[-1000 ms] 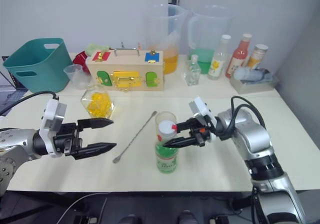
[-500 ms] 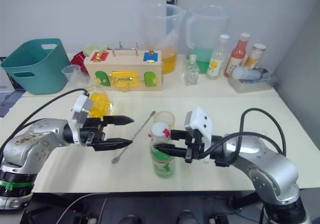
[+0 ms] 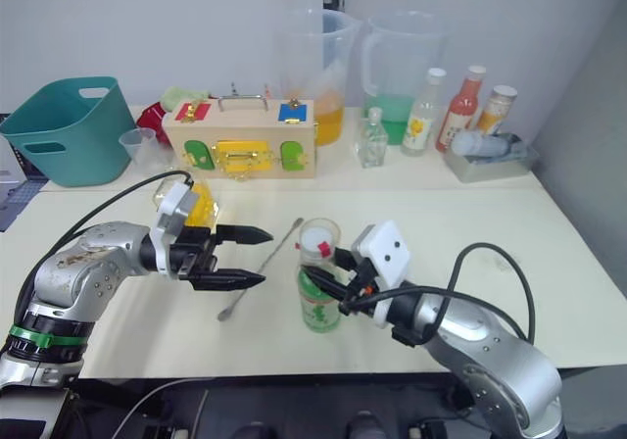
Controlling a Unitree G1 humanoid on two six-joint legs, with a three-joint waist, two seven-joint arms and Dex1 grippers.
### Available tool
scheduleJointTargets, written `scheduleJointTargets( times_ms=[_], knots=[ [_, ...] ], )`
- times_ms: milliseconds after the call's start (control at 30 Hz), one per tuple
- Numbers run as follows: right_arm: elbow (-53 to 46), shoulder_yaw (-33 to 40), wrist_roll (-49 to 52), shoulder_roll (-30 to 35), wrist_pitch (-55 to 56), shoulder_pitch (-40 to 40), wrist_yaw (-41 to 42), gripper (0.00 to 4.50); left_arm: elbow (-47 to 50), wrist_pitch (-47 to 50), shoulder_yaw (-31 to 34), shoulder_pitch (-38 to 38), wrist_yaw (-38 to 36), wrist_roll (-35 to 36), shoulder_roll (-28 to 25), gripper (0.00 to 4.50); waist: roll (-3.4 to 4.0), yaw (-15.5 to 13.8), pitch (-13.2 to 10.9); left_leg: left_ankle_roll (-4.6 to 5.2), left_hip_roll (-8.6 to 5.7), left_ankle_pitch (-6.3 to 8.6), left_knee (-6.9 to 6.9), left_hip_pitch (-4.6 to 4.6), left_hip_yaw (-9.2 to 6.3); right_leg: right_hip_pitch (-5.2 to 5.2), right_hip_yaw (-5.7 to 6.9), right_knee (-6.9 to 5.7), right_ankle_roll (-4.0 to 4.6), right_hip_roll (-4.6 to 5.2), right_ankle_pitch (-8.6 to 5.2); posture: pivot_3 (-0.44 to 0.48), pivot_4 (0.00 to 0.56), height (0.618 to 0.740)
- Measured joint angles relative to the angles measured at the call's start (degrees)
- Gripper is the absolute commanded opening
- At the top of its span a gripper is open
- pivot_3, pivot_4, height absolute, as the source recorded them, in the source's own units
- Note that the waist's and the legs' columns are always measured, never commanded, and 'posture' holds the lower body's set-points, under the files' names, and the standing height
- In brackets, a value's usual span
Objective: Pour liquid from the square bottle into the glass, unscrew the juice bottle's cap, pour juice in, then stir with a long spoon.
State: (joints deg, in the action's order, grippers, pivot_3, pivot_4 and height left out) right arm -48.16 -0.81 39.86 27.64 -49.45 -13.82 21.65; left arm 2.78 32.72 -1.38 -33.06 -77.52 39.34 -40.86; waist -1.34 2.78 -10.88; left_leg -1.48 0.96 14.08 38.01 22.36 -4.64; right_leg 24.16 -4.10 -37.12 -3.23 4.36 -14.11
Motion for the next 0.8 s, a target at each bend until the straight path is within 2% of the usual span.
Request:
scheduleJointTargets(
  times_ms=[200,267,467,500,633,733,800],
  knots=[
    [1.5,-0.6,0.4,-0.5,0.9,-0.4,1.2,1.20,0.6,0.3,0.4,0.6,0.2,-0.2,-1.0,4.50,0.00,0.2,0.0,0.00,0.02,0.00,0.00,-0.04,0.01,-0.02,0.00,-0.02,0.00,-0.01,0.00,0.000,0.150,0.740],
    [2.6,0.1,1.5,-0.1,1.0,-0.7,2.6,2.26,1.2,0.9,0.6,1.1,0.4,-0.1,-1.7,4.50,0.00,0.3,0.0,0.00,0.02,0.00,0.00,-0.05,0.00,-0.02,0.00,-0.03,0.00,-0.01,0.00,0.000,0.150,0.740],
    [4.1,1.9,6.9,3.8,0.6,-1.7,7.9,4.28,2.2,1.5,1.8,2.1,0.6,0.2,-2.8,4.50,0.00,-0.2,0.0,0.00,-0.02,0.00,0.00,0.00,0.00,-0.02,0.00,0.00,0.00,0.04,0.00,0.000,0.150,0.740],
    [4.2,2.6,7.9,5.6,0.6,-2.0,9.2,4.45,2.5,1.6,1.8,2.3,0.9,0.2,-3.1,4.50,0.01,-0.2,0.0,0.00,-0.02,0.00,0.00,0.01,0.01,-0.02,0.00,0.01,0.00,0.05,0.00,0.000,0.150,0.740],
    [5.7,8.0,11.1,10.4,1.3,-1.0,14.3,4.45,2.9,1.6,2.3,3.2,2.0,-0.1,-3.6,4.50,0.00,-0.6,0.0,0.00,-0.02,0.00,0.00,0.02,-0.01,-0.05,0.02,0.03,-0.01,0.04,0.00,0.000,0.150,0.740],
    [8.2,13.5,11.8,16.6,3.5,4.7,21.8,4.45,3.0,1.6,3.1,3.8,2.7,-0.1,-3.7,4.50,-0.01,-0.9,0.0,0.00,-0.06,0.00,0.00,0.06,0.00,-0.06,0.01,0.07,-0.02,0.07,-0.01,0.000,0.150,0.740],
    [9.9,17.1,12.4,18.4,4.5,7.0,25.4,4.45,2.6,1.7,3.7,3.7,3.1,0.0,-3.7,4.50,-0.01,-0.9,0.0,0.00,-0.04,0.00,0.00,0.06,0.00,-0.05,0.01,0.09,-0.02,0.05,-0.01,0.000,0.150,0.740]
  ],
)
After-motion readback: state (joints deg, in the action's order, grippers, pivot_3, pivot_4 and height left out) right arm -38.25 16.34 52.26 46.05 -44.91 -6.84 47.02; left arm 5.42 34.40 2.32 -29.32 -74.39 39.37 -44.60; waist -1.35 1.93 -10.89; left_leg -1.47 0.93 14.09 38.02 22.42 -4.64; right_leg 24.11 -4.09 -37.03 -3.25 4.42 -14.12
